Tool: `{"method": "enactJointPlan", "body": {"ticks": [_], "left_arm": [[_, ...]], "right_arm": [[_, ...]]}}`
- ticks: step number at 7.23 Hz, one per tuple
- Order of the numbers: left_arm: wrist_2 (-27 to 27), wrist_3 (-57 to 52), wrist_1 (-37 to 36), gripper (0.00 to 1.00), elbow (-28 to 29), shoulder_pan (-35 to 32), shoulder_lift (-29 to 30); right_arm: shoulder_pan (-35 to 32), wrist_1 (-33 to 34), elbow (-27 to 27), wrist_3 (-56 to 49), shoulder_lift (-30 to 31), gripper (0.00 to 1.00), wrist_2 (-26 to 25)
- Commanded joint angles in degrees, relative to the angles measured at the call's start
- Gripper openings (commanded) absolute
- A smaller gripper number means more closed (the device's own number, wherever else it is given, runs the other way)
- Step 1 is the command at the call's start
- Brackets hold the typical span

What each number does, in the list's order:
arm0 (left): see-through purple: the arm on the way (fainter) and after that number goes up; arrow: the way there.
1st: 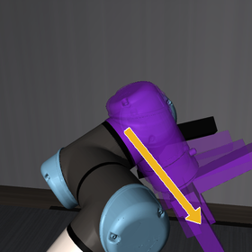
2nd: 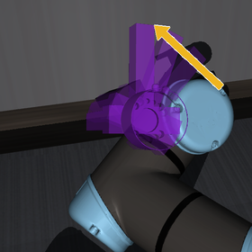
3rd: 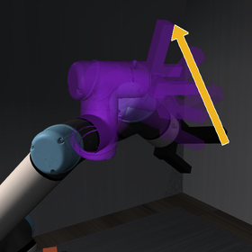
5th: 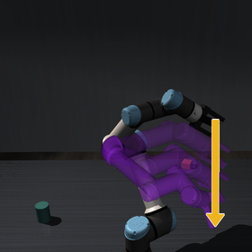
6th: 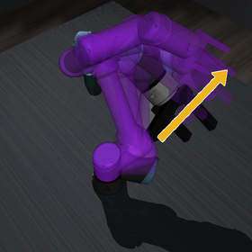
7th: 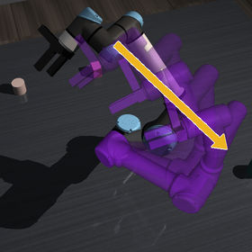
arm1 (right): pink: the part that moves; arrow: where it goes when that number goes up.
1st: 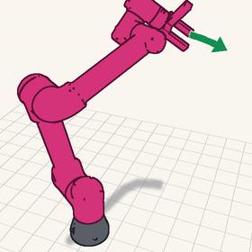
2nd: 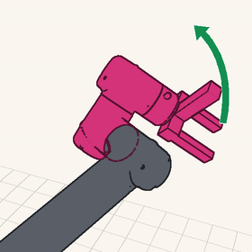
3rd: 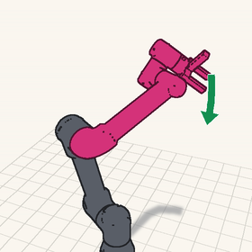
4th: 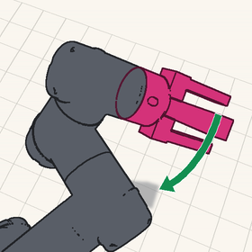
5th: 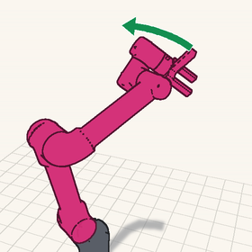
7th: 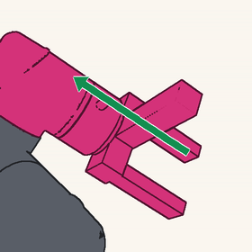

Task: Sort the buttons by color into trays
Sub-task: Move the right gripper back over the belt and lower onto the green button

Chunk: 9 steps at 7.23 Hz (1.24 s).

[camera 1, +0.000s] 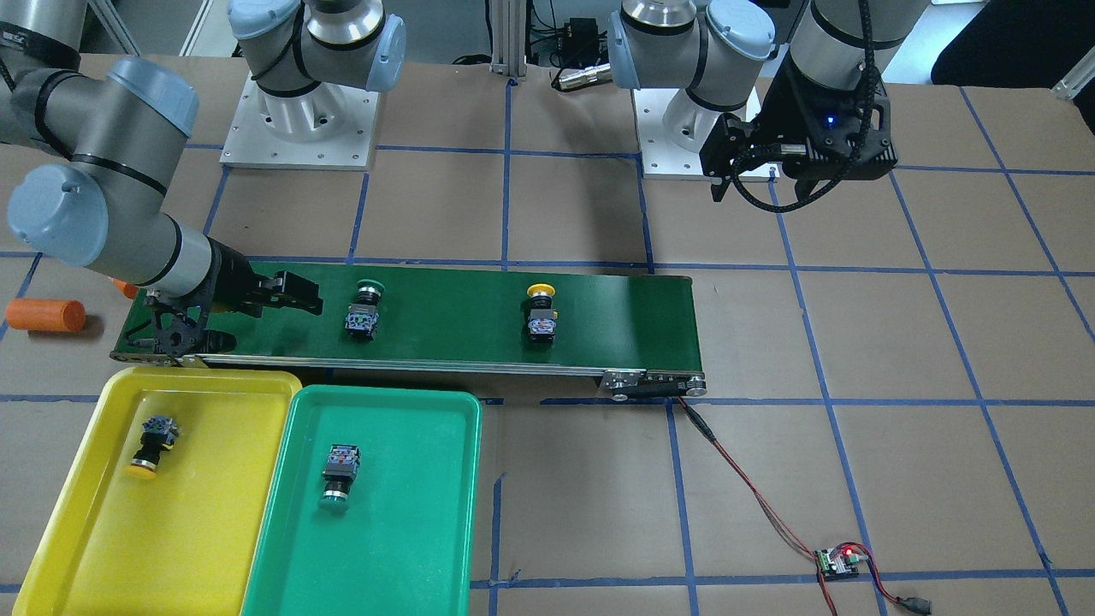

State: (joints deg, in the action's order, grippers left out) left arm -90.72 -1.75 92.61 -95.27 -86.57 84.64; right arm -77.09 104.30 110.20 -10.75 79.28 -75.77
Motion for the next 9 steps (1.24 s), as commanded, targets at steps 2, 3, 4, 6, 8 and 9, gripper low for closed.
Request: {"method": "enactJointPlan", "body": {"ticks": [2,3,4,6,8,9], "left_arm": [[-0.2,0.0,1.0,1.0,-0.1,-0.1,-0.8],[-0.2,0.1,1.0,1.0,0.4,-0.1,0.1],[0.1,0.5,1.7,1.0,1.0,-0.4,0.9],[0.0,0.8,1.9,1.0,0.6,-0.4,1.1],[-0.2,0.8,2.0,1.0,-0.1,-0.4,0.5],[-0.2,0.8,1.8,1.0,-0.1,-0.4,1.1]], "right_arm": [[-0.2,0.0,0.0,0.4,-0.3,1.0,0.2],[-0.2,0.0,0.0,0.4,-0.4,1.0,-0.7],[-0.2,0.0,0.0,0.5,-0.4,1.0,-0.8],[-0.2,0.0,0.0,0.6,-0.4,1.0,-0.9],[-0.2,-0.1,0.1,0.5,-0.4,1.0,-1.0],[-0.2,-0.1,0.2,0.6,-0.3,1.0,-1.0]]}}
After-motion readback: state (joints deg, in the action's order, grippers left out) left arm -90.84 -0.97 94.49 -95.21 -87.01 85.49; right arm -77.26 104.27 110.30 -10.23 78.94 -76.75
